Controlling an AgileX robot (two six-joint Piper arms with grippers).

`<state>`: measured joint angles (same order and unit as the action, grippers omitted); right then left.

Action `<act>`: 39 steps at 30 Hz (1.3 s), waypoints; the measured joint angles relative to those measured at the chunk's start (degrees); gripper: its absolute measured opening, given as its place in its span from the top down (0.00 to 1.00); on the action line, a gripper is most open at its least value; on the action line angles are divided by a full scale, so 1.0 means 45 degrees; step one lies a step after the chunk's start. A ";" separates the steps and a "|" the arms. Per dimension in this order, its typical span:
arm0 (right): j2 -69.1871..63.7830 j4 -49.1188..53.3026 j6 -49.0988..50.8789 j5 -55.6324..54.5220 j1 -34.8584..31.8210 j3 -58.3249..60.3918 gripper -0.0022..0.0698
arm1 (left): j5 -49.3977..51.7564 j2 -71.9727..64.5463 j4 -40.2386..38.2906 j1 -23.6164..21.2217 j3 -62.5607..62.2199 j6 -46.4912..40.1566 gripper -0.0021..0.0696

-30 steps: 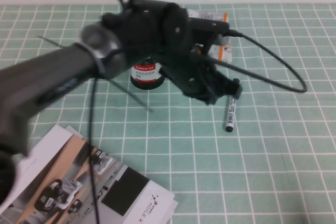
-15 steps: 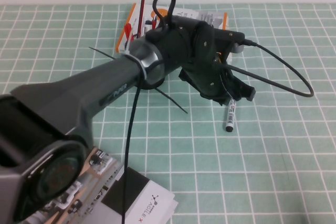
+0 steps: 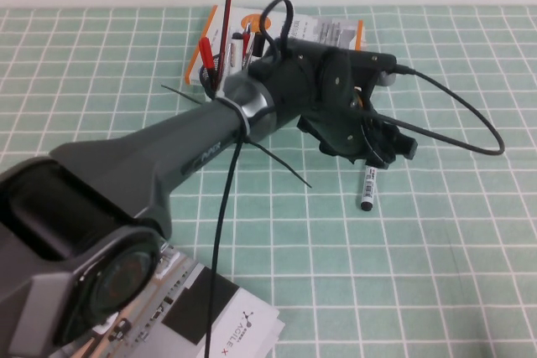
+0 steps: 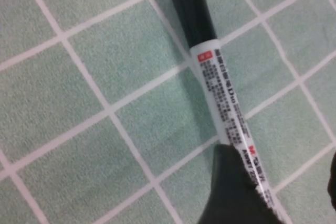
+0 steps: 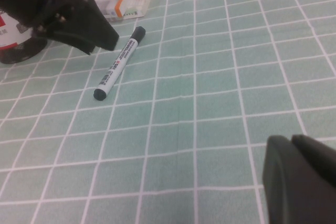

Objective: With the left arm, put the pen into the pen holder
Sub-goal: Pick up the pen on the table

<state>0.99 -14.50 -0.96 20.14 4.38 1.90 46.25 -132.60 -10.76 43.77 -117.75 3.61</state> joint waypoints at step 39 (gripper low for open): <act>0.0000 0.0000 0.0000 0.0000 0.0000 0.0000 1.00 | 0.2460 -0.0715 0.2391 0.0263 -0.0217 -0.0134 0.76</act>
<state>0.99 -14.50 -0.96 20.14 4.38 1.90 57.32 -135.82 0.00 44.96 -118.72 3.01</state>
